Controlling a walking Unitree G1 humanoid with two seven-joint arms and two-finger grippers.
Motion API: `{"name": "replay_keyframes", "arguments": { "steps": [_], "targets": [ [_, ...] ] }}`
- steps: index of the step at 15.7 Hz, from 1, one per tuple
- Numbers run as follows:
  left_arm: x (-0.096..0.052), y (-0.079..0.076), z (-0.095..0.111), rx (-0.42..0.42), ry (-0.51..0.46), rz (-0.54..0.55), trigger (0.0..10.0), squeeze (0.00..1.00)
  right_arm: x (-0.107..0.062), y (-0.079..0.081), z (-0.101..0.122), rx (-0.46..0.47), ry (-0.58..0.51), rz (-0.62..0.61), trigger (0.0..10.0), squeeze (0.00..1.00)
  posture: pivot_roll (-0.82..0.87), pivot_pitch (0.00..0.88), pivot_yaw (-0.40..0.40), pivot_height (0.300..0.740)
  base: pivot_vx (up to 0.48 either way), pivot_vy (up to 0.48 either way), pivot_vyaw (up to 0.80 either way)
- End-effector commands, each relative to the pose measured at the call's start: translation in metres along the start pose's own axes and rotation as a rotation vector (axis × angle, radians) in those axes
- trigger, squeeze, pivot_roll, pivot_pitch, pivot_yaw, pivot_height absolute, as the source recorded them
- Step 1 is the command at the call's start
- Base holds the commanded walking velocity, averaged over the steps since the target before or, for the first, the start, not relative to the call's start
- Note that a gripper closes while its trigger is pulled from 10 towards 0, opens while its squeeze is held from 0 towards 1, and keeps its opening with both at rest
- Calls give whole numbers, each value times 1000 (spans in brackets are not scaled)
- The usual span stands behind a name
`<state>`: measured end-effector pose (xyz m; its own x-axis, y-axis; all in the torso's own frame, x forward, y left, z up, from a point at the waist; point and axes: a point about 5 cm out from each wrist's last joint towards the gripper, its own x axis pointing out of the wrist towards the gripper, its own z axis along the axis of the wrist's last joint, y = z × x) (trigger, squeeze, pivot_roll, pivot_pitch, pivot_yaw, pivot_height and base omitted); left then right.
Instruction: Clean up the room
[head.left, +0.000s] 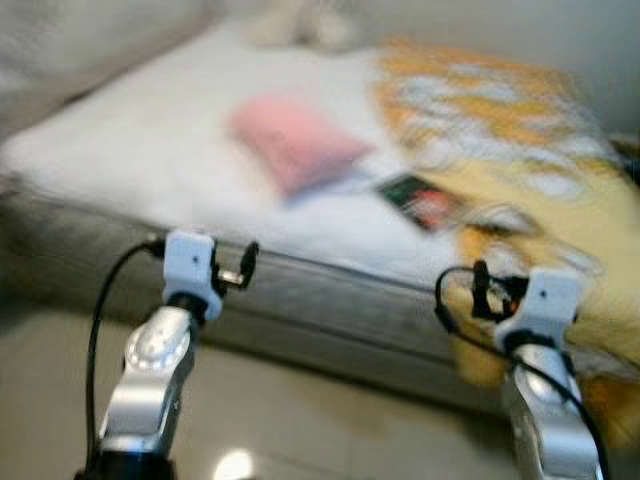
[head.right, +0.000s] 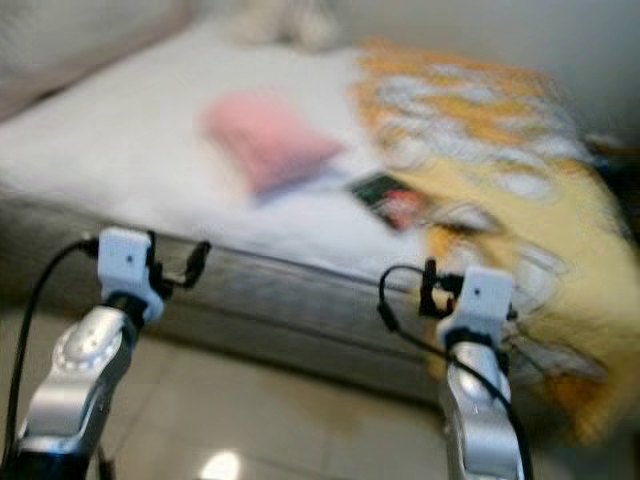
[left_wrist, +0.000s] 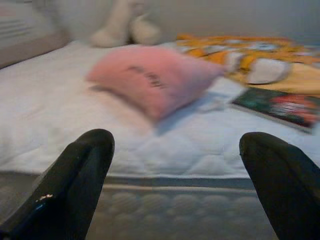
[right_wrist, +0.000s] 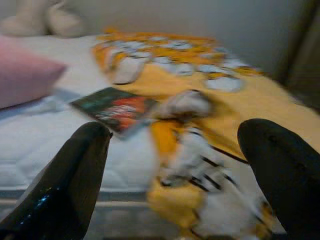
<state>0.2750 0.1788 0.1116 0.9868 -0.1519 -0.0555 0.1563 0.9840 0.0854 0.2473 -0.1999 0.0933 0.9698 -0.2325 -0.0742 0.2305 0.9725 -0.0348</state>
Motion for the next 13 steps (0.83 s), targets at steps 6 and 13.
{"name": "replay_keyframes", "arguments": {
  "steps": [6,13],
  "targets": [
    [0,11,9,51,-17,89,10000,0,5,17,-3,10,49,123,10000,0,-8,0,-40,740,0,160,-800],
    [-3,11,8,-14,-23,121,10000,0,4,47,-1,-97,46,403,10000,0,-12,0,-29,740,215,0,229]
  ]
}}
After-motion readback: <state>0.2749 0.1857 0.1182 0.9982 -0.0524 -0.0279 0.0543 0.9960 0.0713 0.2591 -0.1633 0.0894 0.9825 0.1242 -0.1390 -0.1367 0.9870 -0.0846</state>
